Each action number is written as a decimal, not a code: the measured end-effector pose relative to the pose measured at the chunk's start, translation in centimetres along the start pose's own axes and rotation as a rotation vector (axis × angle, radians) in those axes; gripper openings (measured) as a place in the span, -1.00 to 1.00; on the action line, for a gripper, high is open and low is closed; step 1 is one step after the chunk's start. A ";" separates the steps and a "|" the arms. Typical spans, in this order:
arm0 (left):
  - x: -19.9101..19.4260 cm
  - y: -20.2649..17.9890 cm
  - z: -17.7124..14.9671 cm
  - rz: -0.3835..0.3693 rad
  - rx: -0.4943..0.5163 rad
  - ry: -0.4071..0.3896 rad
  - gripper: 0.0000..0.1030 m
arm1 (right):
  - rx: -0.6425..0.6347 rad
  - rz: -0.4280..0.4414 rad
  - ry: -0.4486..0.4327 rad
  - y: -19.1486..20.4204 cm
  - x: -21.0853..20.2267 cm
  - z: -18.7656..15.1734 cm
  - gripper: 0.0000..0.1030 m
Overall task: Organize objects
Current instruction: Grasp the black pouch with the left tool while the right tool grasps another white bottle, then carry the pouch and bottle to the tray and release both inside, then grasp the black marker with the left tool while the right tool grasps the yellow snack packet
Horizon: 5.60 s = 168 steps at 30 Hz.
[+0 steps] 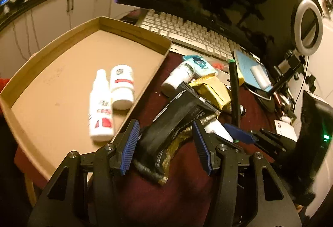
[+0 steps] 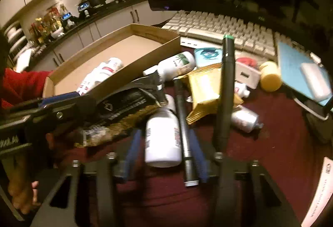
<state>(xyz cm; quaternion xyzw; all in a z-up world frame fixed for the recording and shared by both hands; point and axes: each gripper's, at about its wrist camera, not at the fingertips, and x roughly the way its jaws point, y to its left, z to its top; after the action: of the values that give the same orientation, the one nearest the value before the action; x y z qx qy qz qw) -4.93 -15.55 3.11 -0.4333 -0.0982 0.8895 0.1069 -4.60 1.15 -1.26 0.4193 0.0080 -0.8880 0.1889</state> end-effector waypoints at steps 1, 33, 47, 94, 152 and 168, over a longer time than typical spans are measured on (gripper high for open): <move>0.4 -0.2 0.3 0.013 0.014 0.006 0.02 | 0.008 0.011 0.002 -0.2 -0.1 -0.1 -0.34; 3.5 -3.7 -2.4 0.074 0.085 0.103 -0.26 | -0.012 0.017 0.063 -1.1 -3.1 -3.5 -0.34; -2.3 -2.9 -2.4 -0.001 -0.019 -0.040 -0.51 | 0.026 0.043 0.049 -0.5 -4.1 -3.4 -0.34; -0.2 12.0 2.9 0.254 -0.285 -0.034 -0.51 | -0.051 0.060 0.028 5.5 9.0 12.4 -0.34; -1.0 -1.3 -2.3 0.051 -0.110 0.009 -0.05 | -0.037 -0.067 -0.005 -4.4 0.3 4.0 0.17; 0.0 -1.0 -2.9 0.038 -0.121 0.048 -0.05 | 0.024 -0.085 0.052 -5.1 2.3 4.6 -0.09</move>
<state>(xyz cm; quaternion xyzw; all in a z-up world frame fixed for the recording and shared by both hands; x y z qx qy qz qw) -2.52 -14.40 1.62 -0.4619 -0.1409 0.8732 0.0660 -11.08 4.36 -0.76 0.4438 0.0200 -0.8840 0.1458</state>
